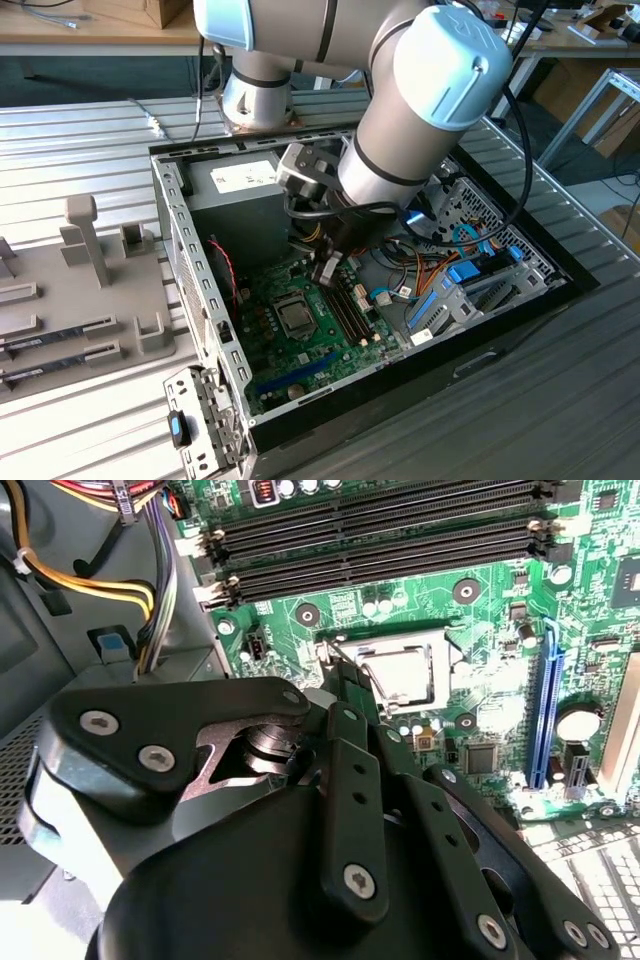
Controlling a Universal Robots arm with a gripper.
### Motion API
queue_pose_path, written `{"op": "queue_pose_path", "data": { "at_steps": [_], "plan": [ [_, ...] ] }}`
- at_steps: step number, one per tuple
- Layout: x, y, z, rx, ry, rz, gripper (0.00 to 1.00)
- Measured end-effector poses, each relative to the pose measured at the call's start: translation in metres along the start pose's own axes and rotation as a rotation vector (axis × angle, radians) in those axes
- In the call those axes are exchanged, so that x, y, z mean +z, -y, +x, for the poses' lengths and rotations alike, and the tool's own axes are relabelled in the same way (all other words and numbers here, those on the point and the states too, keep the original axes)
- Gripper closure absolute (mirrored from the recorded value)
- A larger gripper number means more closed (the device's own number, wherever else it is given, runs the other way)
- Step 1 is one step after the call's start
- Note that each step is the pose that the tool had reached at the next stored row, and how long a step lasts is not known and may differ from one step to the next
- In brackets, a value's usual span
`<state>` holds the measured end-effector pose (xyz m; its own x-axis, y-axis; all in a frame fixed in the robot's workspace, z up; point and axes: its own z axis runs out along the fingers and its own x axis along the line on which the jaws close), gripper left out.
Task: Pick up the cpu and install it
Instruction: 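Install the first cpu locking lever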
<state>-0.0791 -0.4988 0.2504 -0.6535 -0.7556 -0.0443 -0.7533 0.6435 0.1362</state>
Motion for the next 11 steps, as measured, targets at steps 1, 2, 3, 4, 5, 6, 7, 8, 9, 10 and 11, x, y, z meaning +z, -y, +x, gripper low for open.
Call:
{"op": "queue_pose_path", "data": {
  "at_steps": [1, 2, 3, 4, 5, 6, 7, 8, 9, 10, 11],
  "plan": [
    [0.0001, 0.0003, 0.0003, 0.0, -0.0009, 0.0007, 0.89],
    [0.0003, 0.0006, 0.0007, 0.0, -0.002, 0.0015, 0.89],
    [0.0004, 0.0008, 0.0009, 0.0, -0.0023, 0.0016, 0.89],
    [0.0006, 0.0011, 0.0012, 0.0, -0.0025, 0.0017, 0.89],
    [0.0011, 0.0014, 0.0015, 0.0, -0.0025, 0.0017, 0.89],
    [0.0016, 0.0017, 0.0017, 0.0, -0.0025, 0.0018, 0.89],
    [0.0021, 0.0021, 0.0022, 0.0, -0.0028, 0.0019, 0.89],
    [0.0027, 0.0027, 0.0028, 0.0, -0.0032, 0.0022, 0.89],
    [0.0028, 0.003, 0.0031, 0.0, -0.0035, 0.0025, 0.89],
    [0.0029, 0.0034, 0.0036, 0.0, -0.0037, 0.0027, 0.89],
    [0.0029, 0.0041, 0.0044, 0.0, -0.004, 0.003, 0.89]
  ]
}}
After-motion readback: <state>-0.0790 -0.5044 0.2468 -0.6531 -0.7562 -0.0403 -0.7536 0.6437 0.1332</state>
